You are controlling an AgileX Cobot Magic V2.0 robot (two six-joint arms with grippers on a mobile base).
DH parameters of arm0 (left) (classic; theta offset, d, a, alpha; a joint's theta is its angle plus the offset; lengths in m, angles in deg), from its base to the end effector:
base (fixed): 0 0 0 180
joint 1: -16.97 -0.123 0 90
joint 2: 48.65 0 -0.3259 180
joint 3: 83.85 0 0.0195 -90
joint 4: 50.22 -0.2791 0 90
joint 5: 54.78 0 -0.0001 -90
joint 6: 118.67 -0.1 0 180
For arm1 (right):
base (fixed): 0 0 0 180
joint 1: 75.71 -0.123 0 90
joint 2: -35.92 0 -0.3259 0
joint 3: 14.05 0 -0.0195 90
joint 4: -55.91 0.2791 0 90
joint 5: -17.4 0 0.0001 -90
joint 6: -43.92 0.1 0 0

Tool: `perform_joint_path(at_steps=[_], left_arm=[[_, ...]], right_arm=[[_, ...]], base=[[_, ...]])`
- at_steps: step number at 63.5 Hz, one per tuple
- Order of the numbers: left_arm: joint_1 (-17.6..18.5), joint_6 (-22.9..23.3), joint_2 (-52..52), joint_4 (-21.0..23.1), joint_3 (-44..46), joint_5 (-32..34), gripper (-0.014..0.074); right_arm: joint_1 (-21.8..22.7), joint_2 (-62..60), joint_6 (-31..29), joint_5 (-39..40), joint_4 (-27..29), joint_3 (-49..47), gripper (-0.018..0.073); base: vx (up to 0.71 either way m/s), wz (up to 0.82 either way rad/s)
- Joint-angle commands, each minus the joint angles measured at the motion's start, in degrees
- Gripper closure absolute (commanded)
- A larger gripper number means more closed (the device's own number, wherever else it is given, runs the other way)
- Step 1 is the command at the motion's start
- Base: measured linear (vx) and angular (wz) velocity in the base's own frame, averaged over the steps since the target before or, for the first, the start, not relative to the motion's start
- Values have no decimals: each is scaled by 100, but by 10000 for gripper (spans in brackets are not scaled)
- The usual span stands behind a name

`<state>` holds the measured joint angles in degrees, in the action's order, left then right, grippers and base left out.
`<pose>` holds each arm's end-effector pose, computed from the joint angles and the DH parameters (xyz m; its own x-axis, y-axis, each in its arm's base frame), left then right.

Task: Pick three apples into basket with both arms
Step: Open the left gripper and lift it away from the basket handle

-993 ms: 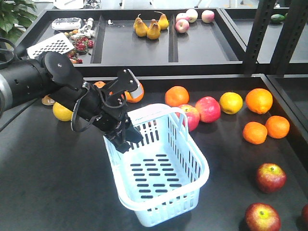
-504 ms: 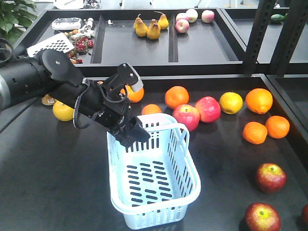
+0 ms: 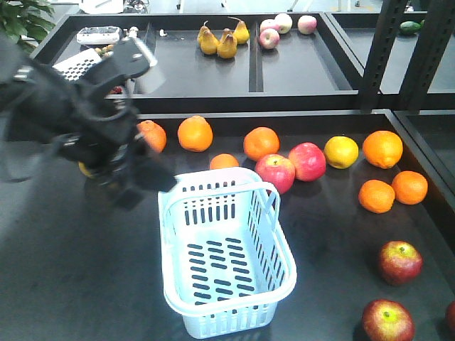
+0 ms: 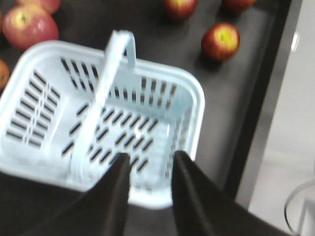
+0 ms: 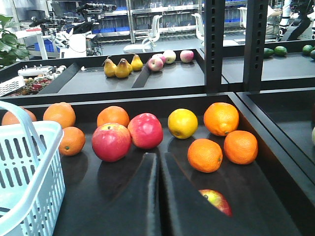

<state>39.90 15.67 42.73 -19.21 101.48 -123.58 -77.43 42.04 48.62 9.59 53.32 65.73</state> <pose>0.2819 -0.1714 0.4102 -0.3735 0.6822 -0.6286 0.9067 0.4115 -0.0921 0.0527 0.0010 0.1906 -0.0654 0.0353 -0.9972 -0.0215 0.9991 0.0368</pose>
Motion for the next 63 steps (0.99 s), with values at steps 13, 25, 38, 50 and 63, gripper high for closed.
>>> perform_joint_path(at_steps=[13,25,38,50,63], left_arm=[[25,836,-1292,-625,-204,-216,604],[25,1175,-2455,-625,-1545,175,605],[25,1324,-3980,-603,-3580,1593,605],[25,1519,-5147,50,-5300,2956,605],[25,1500,-5754,424,-6400,3641,604]], right_arm=[[41,-72,-43,429,-57,76,564],[41,-72,-43,429,-57,76,564],[41,-72,-43,429,-57,76,564],[41,-72,-43,429,-57,76,564],[41,-72,-43,429,-57,76,564]], base=[[0,0],[0,0],[0,0],[0,0],[0,0]])
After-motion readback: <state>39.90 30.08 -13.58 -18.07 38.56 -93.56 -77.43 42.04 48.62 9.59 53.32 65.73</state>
